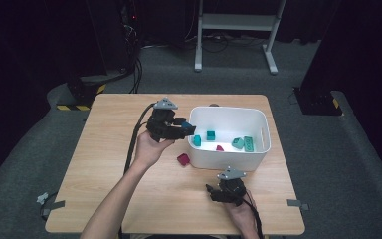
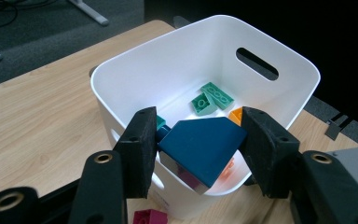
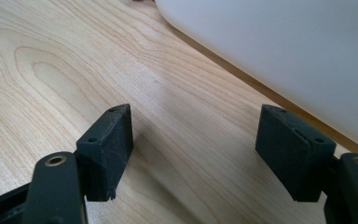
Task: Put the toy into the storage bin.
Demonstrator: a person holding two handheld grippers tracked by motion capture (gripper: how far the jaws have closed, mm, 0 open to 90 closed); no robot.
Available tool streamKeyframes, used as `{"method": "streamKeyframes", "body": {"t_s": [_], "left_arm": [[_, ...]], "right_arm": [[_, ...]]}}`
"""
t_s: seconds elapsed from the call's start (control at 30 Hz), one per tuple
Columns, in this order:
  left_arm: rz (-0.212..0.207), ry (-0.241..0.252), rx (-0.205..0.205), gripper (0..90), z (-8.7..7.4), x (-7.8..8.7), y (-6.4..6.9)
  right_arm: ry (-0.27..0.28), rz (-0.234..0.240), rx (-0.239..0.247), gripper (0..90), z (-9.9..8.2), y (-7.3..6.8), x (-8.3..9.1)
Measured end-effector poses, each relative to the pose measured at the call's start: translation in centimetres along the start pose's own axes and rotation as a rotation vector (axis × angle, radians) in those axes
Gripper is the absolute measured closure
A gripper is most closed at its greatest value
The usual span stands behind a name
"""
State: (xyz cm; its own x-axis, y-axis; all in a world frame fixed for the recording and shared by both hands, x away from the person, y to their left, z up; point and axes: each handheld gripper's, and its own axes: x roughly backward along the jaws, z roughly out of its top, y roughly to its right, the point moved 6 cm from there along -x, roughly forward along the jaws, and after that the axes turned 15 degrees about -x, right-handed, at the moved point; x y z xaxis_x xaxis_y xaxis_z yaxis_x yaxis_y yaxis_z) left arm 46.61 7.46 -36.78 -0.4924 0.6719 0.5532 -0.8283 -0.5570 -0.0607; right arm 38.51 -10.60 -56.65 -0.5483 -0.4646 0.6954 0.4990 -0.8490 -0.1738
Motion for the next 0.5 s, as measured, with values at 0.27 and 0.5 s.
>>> {"method": "streamKeyframes", "body": {"t_s": [0.27,0.5], "left_arm": [[-0.016,-0.001,-0.014,47.4,0.8,-1.1,0.7],[-0.027,-0.009,-0.024,47.4,1.2,-2.2,1.2]], "right_arm": [[0.000,0.000,-0.001,27.5,0.0,0.0,0.0],[0.000,0.000,-0.001,27.6,0.0,0.0,0.0]]}}
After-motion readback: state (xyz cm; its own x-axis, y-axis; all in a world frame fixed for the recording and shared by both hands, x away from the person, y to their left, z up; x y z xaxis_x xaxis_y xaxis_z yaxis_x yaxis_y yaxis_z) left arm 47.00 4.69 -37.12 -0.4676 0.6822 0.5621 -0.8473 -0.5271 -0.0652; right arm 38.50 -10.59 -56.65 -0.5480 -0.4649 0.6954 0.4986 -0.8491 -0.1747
